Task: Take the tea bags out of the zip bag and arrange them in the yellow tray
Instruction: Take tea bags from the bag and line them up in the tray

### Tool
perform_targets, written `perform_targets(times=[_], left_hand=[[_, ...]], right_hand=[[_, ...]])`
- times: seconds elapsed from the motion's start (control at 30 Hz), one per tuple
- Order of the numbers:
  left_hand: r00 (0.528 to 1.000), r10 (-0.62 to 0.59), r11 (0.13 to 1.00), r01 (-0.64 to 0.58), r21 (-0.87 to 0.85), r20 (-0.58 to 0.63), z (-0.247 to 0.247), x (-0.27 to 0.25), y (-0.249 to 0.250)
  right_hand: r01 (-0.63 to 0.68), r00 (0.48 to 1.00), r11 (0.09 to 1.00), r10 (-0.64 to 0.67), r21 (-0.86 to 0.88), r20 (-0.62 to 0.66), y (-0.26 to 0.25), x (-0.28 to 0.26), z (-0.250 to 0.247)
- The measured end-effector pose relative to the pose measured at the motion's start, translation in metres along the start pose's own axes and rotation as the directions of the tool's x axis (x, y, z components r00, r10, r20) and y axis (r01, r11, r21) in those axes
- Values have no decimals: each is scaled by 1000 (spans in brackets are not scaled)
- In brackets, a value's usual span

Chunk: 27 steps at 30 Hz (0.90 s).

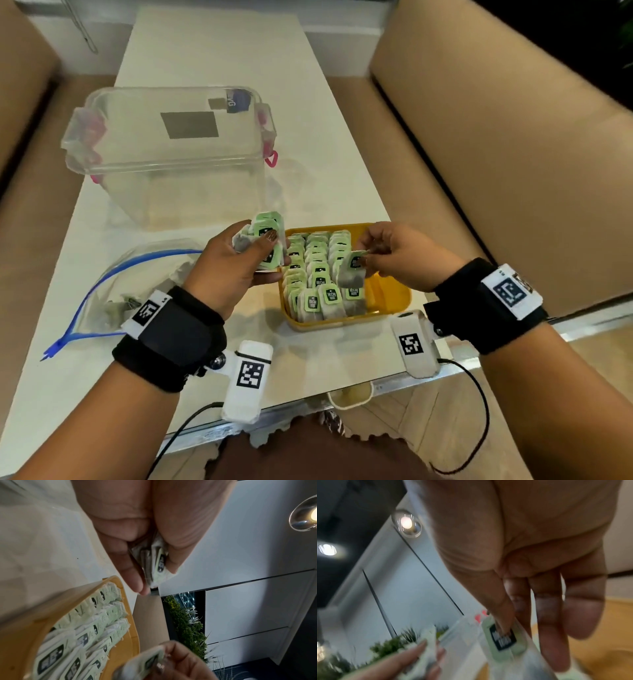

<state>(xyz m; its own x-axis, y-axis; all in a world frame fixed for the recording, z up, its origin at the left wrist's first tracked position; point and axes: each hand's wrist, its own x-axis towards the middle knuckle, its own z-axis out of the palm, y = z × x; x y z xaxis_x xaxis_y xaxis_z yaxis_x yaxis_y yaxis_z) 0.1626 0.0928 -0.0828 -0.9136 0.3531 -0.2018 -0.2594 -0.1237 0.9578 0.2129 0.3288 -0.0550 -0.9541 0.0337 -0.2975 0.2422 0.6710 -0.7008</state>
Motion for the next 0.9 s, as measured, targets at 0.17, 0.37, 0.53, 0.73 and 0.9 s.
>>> perform_targets(times=[0.17,0.37,0.53,0.73,0.9], left_hand=[[1000,-25,1000,25,-3,-4,2,-2,-7],[1000,-23,1000,23,1,-11,1,-5,-9],[999,-28,1000,28,-10,-24,-2,-6,-10],[999,-37,999,37,-8,-38,-4,-8,-13],[999,-41,999,41,1,-32,-4,-9,-13]], right_hand=[[-91,982,963,129,-253,140,20,-6,12],[-53,980,885,135,-462,146,22,4,27],[-53,985,842,132,-537,110,26,9,30],[-76,983,836,154,-544,99,26,13,32],[-80,984,833,153,-548,89,24,13,32]])
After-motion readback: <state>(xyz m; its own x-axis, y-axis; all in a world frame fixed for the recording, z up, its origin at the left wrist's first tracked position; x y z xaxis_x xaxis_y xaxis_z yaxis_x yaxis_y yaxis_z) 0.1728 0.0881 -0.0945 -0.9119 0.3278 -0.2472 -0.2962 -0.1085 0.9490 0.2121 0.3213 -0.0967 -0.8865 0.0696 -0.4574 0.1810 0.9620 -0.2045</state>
